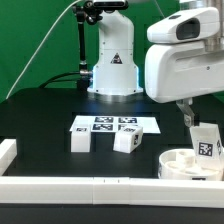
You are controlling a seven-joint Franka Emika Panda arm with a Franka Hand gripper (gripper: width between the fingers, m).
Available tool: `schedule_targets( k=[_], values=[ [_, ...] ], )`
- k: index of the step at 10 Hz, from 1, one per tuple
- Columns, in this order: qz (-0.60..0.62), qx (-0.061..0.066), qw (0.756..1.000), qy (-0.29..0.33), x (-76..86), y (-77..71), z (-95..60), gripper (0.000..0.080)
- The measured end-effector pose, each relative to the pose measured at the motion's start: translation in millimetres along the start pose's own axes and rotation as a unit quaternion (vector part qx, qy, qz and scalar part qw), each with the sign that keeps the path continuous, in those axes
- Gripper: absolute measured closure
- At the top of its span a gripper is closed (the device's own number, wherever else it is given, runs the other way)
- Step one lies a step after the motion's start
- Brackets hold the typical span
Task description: Assemble stool
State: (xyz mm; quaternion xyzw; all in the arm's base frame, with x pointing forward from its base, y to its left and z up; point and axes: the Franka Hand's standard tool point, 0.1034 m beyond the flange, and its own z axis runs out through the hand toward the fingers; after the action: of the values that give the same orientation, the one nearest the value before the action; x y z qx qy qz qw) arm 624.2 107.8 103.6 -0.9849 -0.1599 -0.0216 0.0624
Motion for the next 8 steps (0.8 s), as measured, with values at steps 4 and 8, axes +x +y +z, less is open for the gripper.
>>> schedule_targets(
  k=[4, 8],
  values=[
    [-0.173, -0.017, 0.985, 0.003, -10.0, -4.0, 15.3, 0.0151],
    [-0.265, -0.029, 0.964, 0.002, -9.7, 1.6, 18.6, 0.0151]
  ],
)
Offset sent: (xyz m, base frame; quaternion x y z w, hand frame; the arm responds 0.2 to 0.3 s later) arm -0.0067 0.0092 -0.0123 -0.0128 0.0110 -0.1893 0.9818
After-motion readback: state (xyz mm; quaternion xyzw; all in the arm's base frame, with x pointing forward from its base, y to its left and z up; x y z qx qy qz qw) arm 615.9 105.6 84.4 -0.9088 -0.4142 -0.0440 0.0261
